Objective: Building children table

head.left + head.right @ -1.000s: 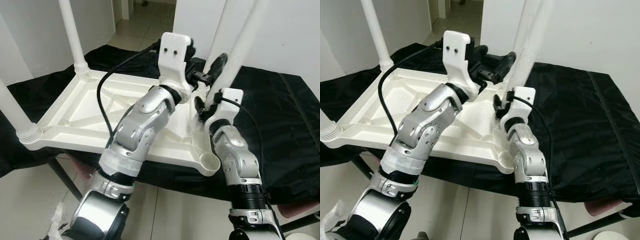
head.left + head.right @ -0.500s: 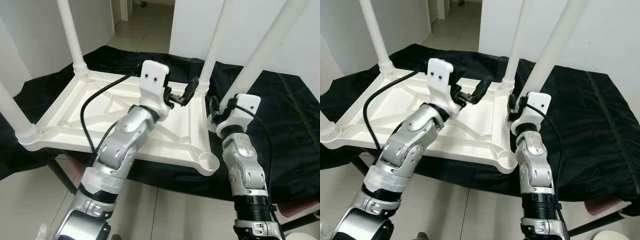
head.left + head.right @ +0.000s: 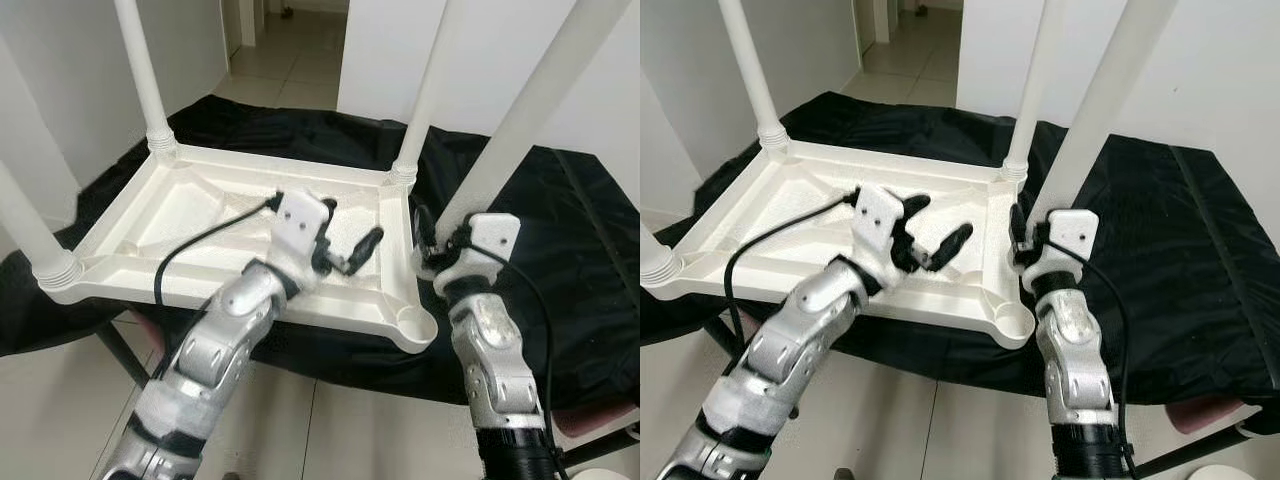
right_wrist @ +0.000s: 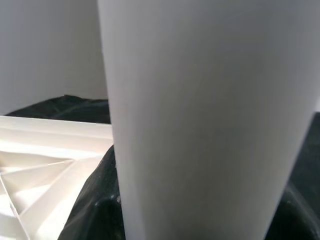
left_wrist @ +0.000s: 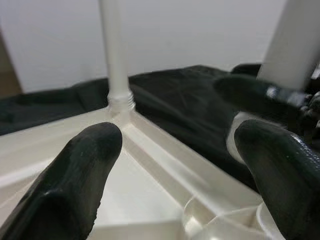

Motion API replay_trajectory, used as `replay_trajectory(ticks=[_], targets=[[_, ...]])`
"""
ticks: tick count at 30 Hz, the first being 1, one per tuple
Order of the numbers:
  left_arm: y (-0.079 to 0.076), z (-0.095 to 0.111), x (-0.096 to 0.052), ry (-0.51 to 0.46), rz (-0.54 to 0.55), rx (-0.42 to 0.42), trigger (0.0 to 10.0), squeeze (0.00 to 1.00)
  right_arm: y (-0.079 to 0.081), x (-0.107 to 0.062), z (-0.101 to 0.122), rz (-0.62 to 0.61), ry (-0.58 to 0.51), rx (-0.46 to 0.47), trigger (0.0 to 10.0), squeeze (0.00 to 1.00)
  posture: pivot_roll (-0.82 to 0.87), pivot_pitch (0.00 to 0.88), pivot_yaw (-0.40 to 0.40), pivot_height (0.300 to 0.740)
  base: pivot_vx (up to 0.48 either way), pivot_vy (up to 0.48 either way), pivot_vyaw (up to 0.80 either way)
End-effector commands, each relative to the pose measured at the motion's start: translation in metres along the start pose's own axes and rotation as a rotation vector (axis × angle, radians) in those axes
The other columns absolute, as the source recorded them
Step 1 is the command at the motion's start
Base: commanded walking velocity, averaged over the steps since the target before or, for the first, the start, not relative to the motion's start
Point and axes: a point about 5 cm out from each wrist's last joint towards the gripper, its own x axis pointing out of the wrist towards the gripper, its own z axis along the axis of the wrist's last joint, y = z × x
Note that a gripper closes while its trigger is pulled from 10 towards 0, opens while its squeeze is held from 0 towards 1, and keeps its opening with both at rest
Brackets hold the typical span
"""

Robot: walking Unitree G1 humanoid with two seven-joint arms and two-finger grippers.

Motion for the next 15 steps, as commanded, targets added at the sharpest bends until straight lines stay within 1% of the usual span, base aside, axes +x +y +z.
replay_trajectory(ticks=[1, 3, 5, 7, 10, 13, 14, 15], targets=[[-0.009, -0.005, -0.006, 0.012, -0.104, 0.030, 10.0, 0.00, -0.001, -0.006, 0.003, 0.016, -0.029, 0.004, 10.0, 0.00, -0.02, 0.000, -0.042, 0.740, 0.000, 0.000, 0.00], [-0.011, -0.015, -0.014, 0.050, -0.126, 0.057, 10.0, 0.00, -0.003, -0.012, 0.000, 0.033, -0.019, -0.012, 10.0, 0.00, -0.02, 0.000, -0.041, 0.740, 0.000, 0.000, 0.00], [-0.011, -0.015, -0.014, 0.050, -0.126, 0.057, 10.0, 0.00, -0.003, -0.012, 0.000, 0.033, -0.019, -0.012, 10.0, 0.00, -0.02, 0.000, -0.041, 0.740, 0.000, 0.000, 0.00], [-0.012, -0.023, -0.019, 0.088, -0.150, 0.073, 10.0, 0.00, -0.006, -0.015, -0.002, 0.041, -0.011, -0.019, 10.0, 0.00, -0.02, 0.000, -0.043, 0.740, 0.000, 0.000, 0.00], [-0.012, -0.027, -0.021, 0.105, -0.165, 0.083, 10.0, 0.00, -0.006, -0.016, -0.003, 0.044, -0.008, -0.021, 10.0, 0.00, -0.02, 0.000, -0.043, 0.740, 0.000, 0.000, 0.00], [-0.017, -0.039, -0.025, 0.175, -0.213, 0.112, 10.0, 0.00, -0.002, -0.020, -0.004, 0.084, -0.010, 0.004, 10.0, 0.00, -0.02, 0.000, -0.043, 0.740, 0.000, 0.000, 0.00], [-0.017, -0.039, -0.025, 0.175, -0.213, 0.112, 10.0, 0.00, -0.002, -0.020, -0.004, 0.084, -0.010, 0.004, 10.0, 0.00, -0.02, 0.000, -0.043, 0.740, 0.000, 0.000, 0.00], [-0.018, -0.043, -0.027, 0.198, -0.226, 0.122, 10.0, 0.00, 0.000, -0.022, -0.005, 0.098, -0.004, 0.008, 10.0, 0.00, -0.02, 0.000, -0.043, 0.740, 0.000, 0.000, 0.00]])
